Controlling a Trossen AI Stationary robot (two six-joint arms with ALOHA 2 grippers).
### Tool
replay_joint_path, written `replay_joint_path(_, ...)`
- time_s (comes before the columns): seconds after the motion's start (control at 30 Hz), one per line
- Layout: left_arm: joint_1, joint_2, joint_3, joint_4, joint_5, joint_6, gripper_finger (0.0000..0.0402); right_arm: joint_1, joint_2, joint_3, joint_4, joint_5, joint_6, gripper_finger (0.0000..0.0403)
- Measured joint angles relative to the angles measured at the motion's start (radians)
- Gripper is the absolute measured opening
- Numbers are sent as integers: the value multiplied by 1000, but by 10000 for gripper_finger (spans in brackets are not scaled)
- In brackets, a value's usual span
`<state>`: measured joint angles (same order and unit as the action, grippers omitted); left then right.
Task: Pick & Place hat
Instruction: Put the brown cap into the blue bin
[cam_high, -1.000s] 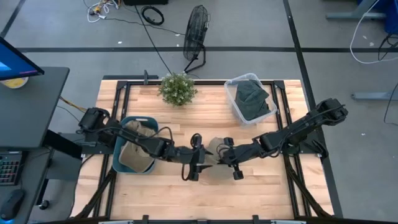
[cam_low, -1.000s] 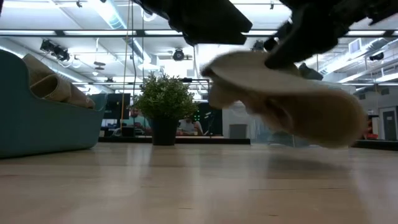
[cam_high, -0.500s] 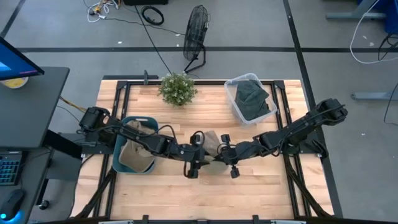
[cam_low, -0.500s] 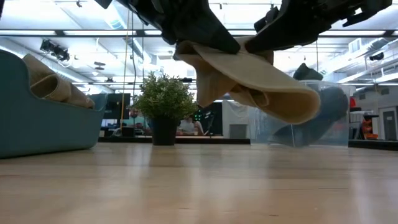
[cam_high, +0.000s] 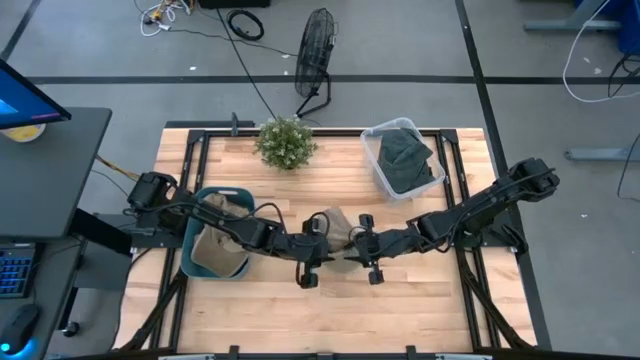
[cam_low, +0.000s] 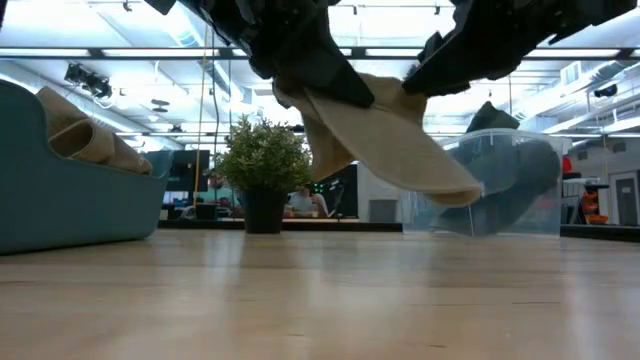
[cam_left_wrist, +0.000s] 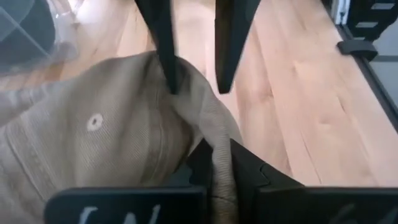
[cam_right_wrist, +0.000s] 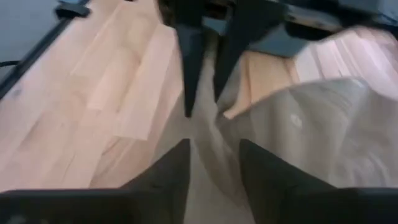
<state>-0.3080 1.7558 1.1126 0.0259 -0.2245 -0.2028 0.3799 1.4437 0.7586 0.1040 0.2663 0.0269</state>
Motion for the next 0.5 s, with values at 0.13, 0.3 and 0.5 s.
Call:
replay_joint_path(0.13, -19, -6, 0, -73, -80, -57, 38, 21, 0, 0, -24, 18, 24, 176)
replay_joint_path(0.3, -56, -77, 0, -278, -180, -159, 24, 61, 0, 0, -24, 13, 0, 203)
replay_joint_path(0.5, -116, -228, 0, -433, -284, -229, 30, 69, 0, 0, -39, 14, 23, 204)
